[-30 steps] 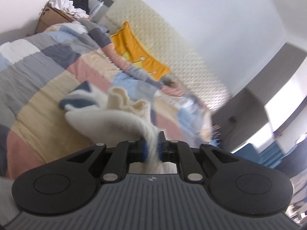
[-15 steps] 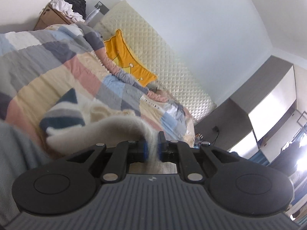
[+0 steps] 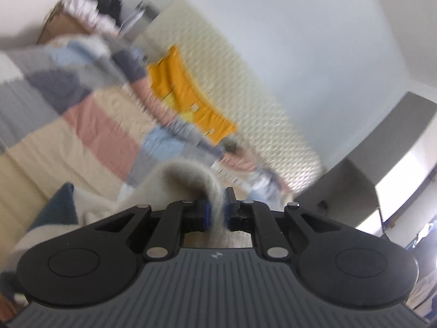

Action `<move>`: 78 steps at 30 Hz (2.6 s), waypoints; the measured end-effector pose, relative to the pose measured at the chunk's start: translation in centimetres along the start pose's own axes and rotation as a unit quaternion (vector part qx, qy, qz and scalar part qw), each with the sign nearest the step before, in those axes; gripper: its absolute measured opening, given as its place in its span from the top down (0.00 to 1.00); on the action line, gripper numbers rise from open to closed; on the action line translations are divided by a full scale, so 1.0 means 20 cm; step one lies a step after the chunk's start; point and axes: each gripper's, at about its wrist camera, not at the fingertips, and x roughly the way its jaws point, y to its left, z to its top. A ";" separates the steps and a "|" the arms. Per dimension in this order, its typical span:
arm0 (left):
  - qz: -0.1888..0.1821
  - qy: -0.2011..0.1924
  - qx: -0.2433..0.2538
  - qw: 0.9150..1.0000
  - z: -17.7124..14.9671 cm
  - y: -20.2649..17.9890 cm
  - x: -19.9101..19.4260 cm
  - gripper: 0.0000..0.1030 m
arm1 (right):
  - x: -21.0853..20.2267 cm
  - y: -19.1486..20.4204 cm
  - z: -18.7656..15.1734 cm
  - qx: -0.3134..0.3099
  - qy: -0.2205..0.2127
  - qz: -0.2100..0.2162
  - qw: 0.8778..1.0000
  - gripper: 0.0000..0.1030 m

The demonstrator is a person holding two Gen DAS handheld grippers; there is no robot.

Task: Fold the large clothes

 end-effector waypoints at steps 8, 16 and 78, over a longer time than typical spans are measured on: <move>0.056 0.024 0.007 0.998 0.06 0.39 0.61 0.88 | 0.44 -0.18 0.09 -0.026 0.030 -0.053 0.998 0.79; 0.089 0.046 0.006 0.995 0.01 0.72 0.98 0.87 | 0.72 -0.33 0.12 -0.072 0.045 -0.080 0.993 0.79; 0.170 0.051 0.109 0.978 0.01 0.66 0.76 0.88 | 0.52 -0.15 0.06 -0.310 -0.042 -0.233 0.921 0.86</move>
